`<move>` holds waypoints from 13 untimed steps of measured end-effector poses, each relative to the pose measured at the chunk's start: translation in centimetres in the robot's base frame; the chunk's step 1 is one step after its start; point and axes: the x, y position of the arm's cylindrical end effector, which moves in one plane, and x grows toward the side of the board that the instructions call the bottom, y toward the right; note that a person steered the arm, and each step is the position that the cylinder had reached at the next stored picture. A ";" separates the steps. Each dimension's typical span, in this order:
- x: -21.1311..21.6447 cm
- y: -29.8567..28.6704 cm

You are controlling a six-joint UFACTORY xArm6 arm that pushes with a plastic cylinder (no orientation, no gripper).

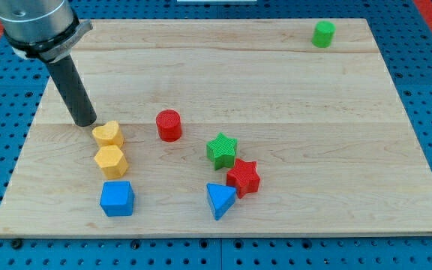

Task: Push the green circle below the red circle

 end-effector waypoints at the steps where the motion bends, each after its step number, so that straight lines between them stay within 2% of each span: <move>1: 1.3 1.2; 3: 1.3 5.7; 4: -1.1 5.2; 5: -9.4 10.6; 6: -14.9 23.3; 7: -13.8 36.1; 8: -18.6 44.3; 9: -23.5 43.3; 10: -22.9 34.6; 11: -17.9 30.2; 12: -24.2 32.2; 13: -23.9 41.8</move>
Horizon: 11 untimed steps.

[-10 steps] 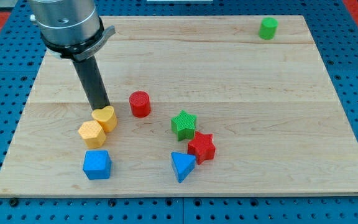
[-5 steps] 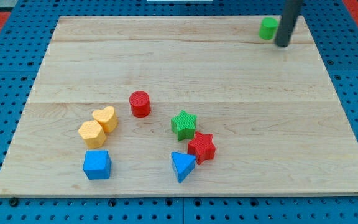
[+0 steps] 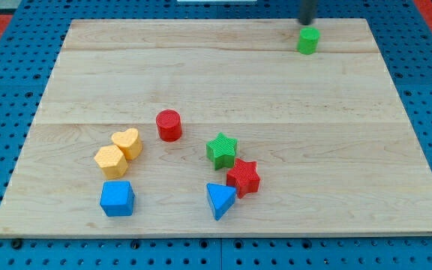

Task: Push the green circle below the red circle

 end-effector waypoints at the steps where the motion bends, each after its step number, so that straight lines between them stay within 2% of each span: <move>1: 4.2 -8.3; 2: 6.7 -18.5; 3: 8.9 -18.1; 4: 5.2 -17.5; 5: 5.9 -11.1; 6: 11.2 -14.8; 7: 14.5 -20.1; 9: 12.7 -26.5; 10: 18.5 -26.5; 11: 20.5 -26.2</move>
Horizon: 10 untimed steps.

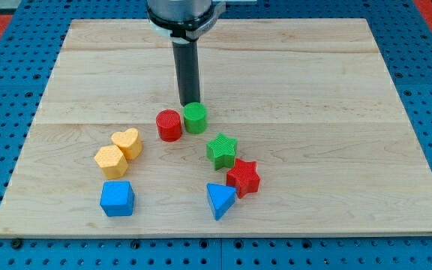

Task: Push the green circle below the red circle

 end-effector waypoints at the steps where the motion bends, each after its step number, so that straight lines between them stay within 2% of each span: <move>1: 2.8 -1.1; 6: 3.7 8.3; 7: 7.0 7.9; 9: 5.7 4.6; 10: 6.5 1.6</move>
